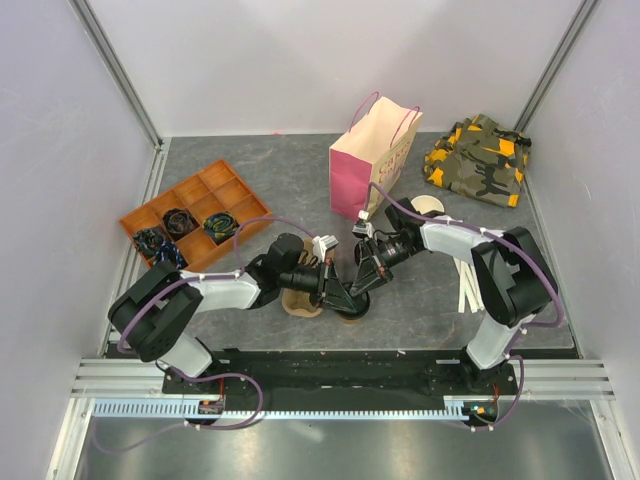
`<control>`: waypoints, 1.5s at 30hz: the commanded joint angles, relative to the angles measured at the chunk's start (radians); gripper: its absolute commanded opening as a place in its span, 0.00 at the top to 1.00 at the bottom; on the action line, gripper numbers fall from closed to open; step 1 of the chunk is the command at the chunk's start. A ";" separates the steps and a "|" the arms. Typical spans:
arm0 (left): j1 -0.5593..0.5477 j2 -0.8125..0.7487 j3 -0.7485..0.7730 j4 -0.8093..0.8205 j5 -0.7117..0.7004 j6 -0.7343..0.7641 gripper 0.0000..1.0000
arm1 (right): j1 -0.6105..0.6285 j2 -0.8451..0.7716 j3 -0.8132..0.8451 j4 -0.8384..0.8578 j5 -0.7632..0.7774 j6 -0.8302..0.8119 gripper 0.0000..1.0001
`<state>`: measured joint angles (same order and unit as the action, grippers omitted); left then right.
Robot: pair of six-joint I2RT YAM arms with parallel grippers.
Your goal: Pack the takeout coffee
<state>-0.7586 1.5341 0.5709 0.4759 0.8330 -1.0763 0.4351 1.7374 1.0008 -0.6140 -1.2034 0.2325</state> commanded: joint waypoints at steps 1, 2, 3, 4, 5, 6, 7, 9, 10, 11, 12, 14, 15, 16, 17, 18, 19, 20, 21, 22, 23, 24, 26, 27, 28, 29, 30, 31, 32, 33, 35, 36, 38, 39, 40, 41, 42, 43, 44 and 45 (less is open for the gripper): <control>0.004 0.060 -0.049 -0.094 -0.078 0.038 0.98 | -0.022 0.053 -0.014 0.030 0.064 -0.024 0.93; 0.004 0.063 -0.048 -0.095 -0.074 0.044 0.98 | -0.022 0.057 -0.014 0.030 0.067 -0.027 0.93; 0.004 0.070 -0.048 -0.100 -0.075 0.052 0.98 | -0.024 0.068 -0.014 0.030 0.076 -0.028 0.93; 0.005 0.075 -0.049 -0.111 -0.078 0.062 0.98 | -0.027 0.074 -0.014 0.030 0.080 -0.028 0.93; 0.008 0.083 -0.049 -0.111 -0.080 0.064 0.98 | -0.030 0.080 -0.014 0.028 0.084 -0.028 0.94; 0.010 0.093 -0.055 -0.111 -0.081 0.065 0.98 | -0.032 0.091 -0.013 0.030 0.087 -0.030 0.94; 0.011 0.098 -0.060 -0.105 -0.083 0.067 0.98 | -0.033 0.096 -0.010 0.028 0.085 -0.030 0.94; 0.015 0.107 -0.062 -0.112 -0.086 0.079 0.98 | -0.033 0.096 -0.008 0.028 0.087 -0.032 0.94; 0.018 0.113 -0.065 -0.112 -0.090 0.081 0.98 | -0.032 0.093 -0.013 0.026 0.088 -0.032 0.94; 0.018 0.118 -0.066 -0.114 -0.091 0.082 0.98 | -0.033 0.088 -0.016 0.026 0.091 -0.033 0.94; 0.019 0.118 -0.074 -0.120 -0.095 0.084 0.98 | -0.032 0.080 -0.024 0.026 0.093 -0.036 0.94; 0.027 0.127 -0.086 -0.128 -0.107 0.087 0.98 | -0.032 0.073 -0.028 0.026 0.105 -0.044 0.94; 0.030 0.133 -0.092 -0.134 -0.113 0.096 0.98 | -0.032 0.070 -0.030 0.026 0.108 -0.042 0.94; 0.034 0.144 -0.092 -0.135 -0.114 0.098 0.98 | -0.033 0.068 -0.028 0.026 0.111 -0.042 0.94; 0.038 0.152 -0.094 -0.137 -0.112 0.102 0.98 | -0.033 0.065 -0.027 0.026 0.111 -0.042 0.94; 0.039 0.156 -0.094 -0.138 -0.109 0.102 0.98 | -0.033 0.063 -0.022 0.026 0.111 -0.041 0.94; 0.039 0.158 -0.094 -0.137 -0.104 0.107 0.98 | -0.032 0.060 -0.021 0.026 0.111 -0.041 0.94; 0.041 0.172 -0.092 -0.143 -0.103 0.108 0.98 | -0.033 0.053 -0.019 0.025 0.117 -0.039 0.94; 0.041 0.178 -0.095 -0.143 -0.106 0.111 0.98 | -0.032 0.050 -0.022 0.025 0.119 -0.039 0.94; 0.044 0.185 -0.097 -0.143 -0.107 0.113 0.98 | -0.032 0.047 -0.024 0.025 0.123 -0.039 0.94; 0.047 0.201 -0.097 -0.143 -0.109 0.113 0.98 | -0.032 0.042 -0.025 0.026 0.130 -0.041 0.94; 0.048 0.208 -0.094 -0.152 -0.107 0.113 0.98 | -0.032 0.042 -0.030 0.023 0.133 -0.041 0.94; 0.050 0.222 -0.085 -0.160 -0.110 0.116 0.98 | -0.032 0.037 -0.028 0.022 0.134 -0.044 0.94; 0.050 0.236 -0.085 -0.164 -0.110 0.112 0.98 | -0.033 0.039 -0.024 0.020 0.136 -0.044 0.94; 0.051 0.242 -0.085 -0.161 -0.106 0.108 0.98 | -0.030 0.036 -0.019 0.017 0.136 -0.041 0.94; 0.053 0.251 -0.085 -0.160 -0.104 0.107 0.98 | -0.030 0.033 -0.014 0.013 0.134 -0.042 0.94; 0.054 0.264 -0.083 -0.157 -0.100 0.107 0.98 | -0.029 0.030 -0.008 0.004 0.136 -0.044 0.94; 0.056 0.273 -0.082 -0.154 -0.092 0.108 0.98 | -0.026 0.027 -0.005 -0.003 0.139 -0.048 0.94; 0.056 0.279 -0.074 -0.157 -0.089 0.114 0.98 | -0.024 0.024 -0.004 -0.009 0.139 -0.059 0.94; 0.058 0.291 -0.074 -0.157 -0.086 0.115 0.98 | -0.024 0.022 -0.001 -0.016 0.137 -0.062 0.94; 0.058 0.302 -0.074 -0.154 -0.081 0.113 0.98 | -0.019 0.021 -0.001 -0.020 0.145 -0.065 0.93; 0.059 0.313 -0.074 -0.151 -0.074 0.113 0.98 | -0.016 0.019 -0.002 -0.020 0.151 -0.070 0.93; 0.061 0.319 -0.075 -0.151 -0.072 0.110 0.98 | -0.016 0.022 -0.010 -0.020 0.162 -0.074 0.93; 0.061 0.322 -0.078 -0.151 -0.071 0.110 0.98 | -0.018 0.028 -0.011 -0.020 0.163 -0.075 0.93; 0.062 0.325 -0.077 -0.155 -0.071 0.111 0.98 | -0.016 0.033 -0.011 -0.020 0.165 -0.076 0.93; 0.064 0.325 -0.078 -0.157 -0.069 0.111 0.98 | -0.015 0.036 -0.008 -0.020 0.165 -0.075 0.93; 0.065 0.325 -0.080 -0.157 -0.066 0.110 0.98 | -0.015 0.039 -0.007 -0.020 0.168 -0.073 0.93; 0.068 0.327 -0.080 -0.158 -0.067 0.111 0.98 | -0.016 0.047 -0.007 -0.021 0.169 -0.071 0.93; 0.070 0.327 -0.077 -0.158 -0.064 0.118 0.98 | -0.015 0.050 -0.008 -0.021 0.176 -0.073 0.93; 0.071 0.328 -0.075 -0.161 -0.061 0.122 0.98 | -0.016 0.051 -0.010 -0.021 0.179 -0.073 0.93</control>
<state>-0.7013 1.7092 0.5846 0.6556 1.0393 -1.0756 0.4164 1.7550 0.9997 -0.6422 -1.2095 0.2127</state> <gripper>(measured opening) 0.025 0.069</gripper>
